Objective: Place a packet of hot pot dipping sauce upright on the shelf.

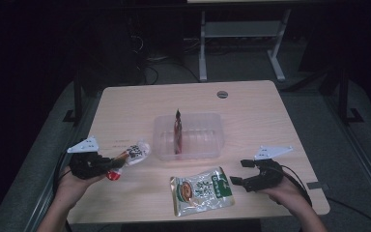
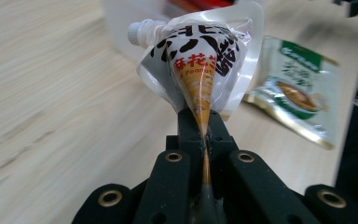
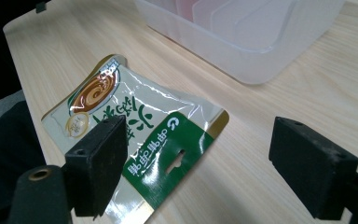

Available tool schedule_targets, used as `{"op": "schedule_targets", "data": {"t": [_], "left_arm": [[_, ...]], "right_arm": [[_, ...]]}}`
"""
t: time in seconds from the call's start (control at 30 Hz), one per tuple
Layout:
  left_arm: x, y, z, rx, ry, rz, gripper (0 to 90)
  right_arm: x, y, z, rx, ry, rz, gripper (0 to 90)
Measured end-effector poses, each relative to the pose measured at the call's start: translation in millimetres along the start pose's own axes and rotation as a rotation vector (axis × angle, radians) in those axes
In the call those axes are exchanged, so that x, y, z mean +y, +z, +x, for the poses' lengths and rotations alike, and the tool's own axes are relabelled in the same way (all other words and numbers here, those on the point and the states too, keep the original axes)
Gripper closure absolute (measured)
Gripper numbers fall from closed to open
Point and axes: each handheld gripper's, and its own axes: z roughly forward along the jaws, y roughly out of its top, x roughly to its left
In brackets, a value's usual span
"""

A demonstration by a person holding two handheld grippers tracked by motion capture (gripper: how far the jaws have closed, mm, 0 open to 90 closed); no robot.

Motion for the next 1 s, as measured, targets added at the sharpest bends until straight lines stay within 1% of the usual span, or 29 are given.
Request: {"op": "schedule_targets", "data": {"t": [0.1, 0.2, 0.3, 0.4, 0.43, 0.5, 0.6, 0.67, 0.8, 0.83, 0.87, 0.9, 0.97, 1.0], "left_arm": [[4.1, 6.6, -13.8, -0.034, 0.027, 0.003, 88.7], [9.5, 15.7, -26.0, -0.062, 0.064, 0.013, 88.7], [16.2, 25.9, -37.6, -0.092, 0.1, 0.02, 88.8], [22.0, 34.4, -46.9, -0.118, 0.12, 0.022, 88.8], [24.2, 37.5, -49.6, -0.125, 0.137, 0.027, 88.8], [28.8, 45.6, -56.5, -0.142, 0.156, 0.03, 88.9], [34.7, 56.4, -64.3, -0.163, 0.176, 0.031, 88.9], [39.4, 65.7, -70.1, -0.171, 0.194, 0.03, 88.9], [47.3, 81.4, -77.8, -0.178, 0.24, 0.036, 89.0], [48.7, 85.6, -80.0, -0.181, 0.246, 0.037, 89.0], [49.8, 89.7, -81.6, -0.186, 0.252, 0.036, 89.0], [50.4, 93.4, -82.9, -0.188, 0.26, 0.038, 89.0], [50.0, 100.0, -86.4, -0.184, 0.269, 0.041, 89.1], [49.5, 102.6, -87.5, -0.179, 0.281, 0.044, 89.1]], "right_arm": [[2.9, 2.9, 0.3, 0.008, -0.006, 0.01, 17.4], [7.1, 6.1, 0.7, 0.021, -0.001, 0.026, 15.2], [11.6, 8.9, 2.0, 0.038, -0.01, 0.033, 15.2], [15.0, 10.9, 4.1, 0.051, -0.013, 0.038, 15.2], [16.0, 11.5, 4.3, 0.056, -0.018, 0.036, 15.2], [18.7, 13.8, 4.8, 0.062, -0.017, 0.036, 15.2], [23.0, 16.5, 6.3, 0.088, -0.014, 0.033, 15.5], [26.6, 18.9, 8.1, 0.11, -0.004, 0.028, 15.7], [37.0, 24.4, 11.5, 0.149, -0.007, 0.016, 16.4], [40.2, 26.1, 12.3, 0.161, -0.009, 0.011, 16.5], [43.3, 27.4, 13.7, 0.176, -0.001, 0.01, 18.0], [46.1, 29.0, 14.6, 0.189, -0.002, 0.004, 18.7], [50.8, 31.8, 16.6, 0.212, -0.002, -0.004, 19.4], [52.3, 32.8, 17.4, 0.219, -0.001, -0.009, 19.7]]}}
